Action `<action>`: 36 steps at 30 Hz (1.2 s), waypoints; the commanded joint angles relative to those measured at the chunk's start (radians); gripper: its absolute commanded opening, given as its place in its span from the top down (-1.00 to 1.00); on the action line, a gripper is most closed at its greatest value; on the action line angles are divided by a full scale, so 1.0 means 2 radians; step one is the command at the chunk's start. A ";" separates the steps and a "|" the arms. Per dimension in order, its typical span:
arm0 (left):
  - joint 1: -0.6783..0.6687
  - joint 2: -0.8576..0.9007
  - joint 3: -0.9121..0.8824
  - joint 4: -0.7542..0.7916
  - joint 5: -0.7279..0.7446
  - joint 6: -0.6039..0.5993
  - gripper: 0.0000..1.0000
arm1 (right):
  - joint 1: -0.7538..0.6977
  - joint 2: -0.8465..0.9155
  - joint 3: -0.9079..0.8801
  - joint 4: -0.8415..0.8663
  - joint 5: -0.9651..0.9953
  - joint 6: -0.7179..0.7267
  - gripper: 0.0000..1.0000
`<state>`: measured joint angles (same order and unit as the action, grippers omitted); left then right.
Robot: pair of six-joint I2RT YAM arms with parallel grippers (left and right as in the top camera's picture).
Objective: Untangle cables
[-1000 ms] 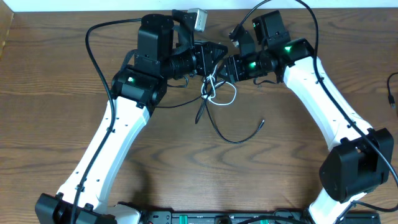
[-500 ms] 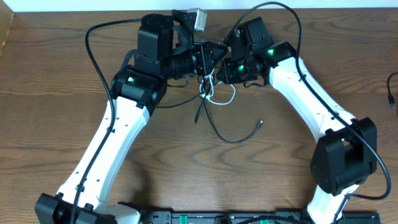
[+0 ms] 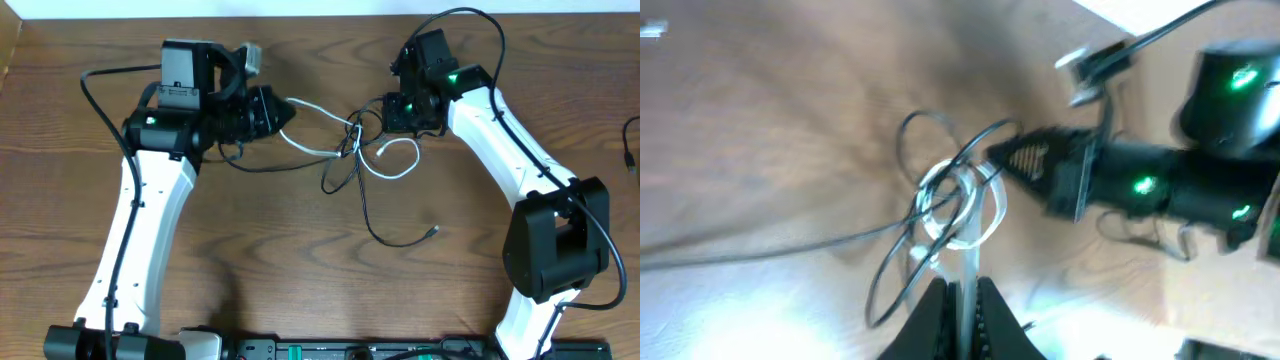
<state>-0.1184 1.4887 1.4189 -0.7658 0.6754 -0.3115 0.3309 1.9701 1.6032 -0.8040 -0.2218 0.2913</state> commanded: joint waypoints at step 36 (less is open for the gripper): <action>-0.124 0.090 -0.029 0.088 0.011 0.200 -0.40 | -0.010 0.005 -0.038 0.002 0.007 -0.019 0.98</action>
<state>-0.2802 1.6592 1.3472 -0.6514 0.8616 0.2672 0.3302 1.9739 1.5349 -0.8009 -0.1841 0.2665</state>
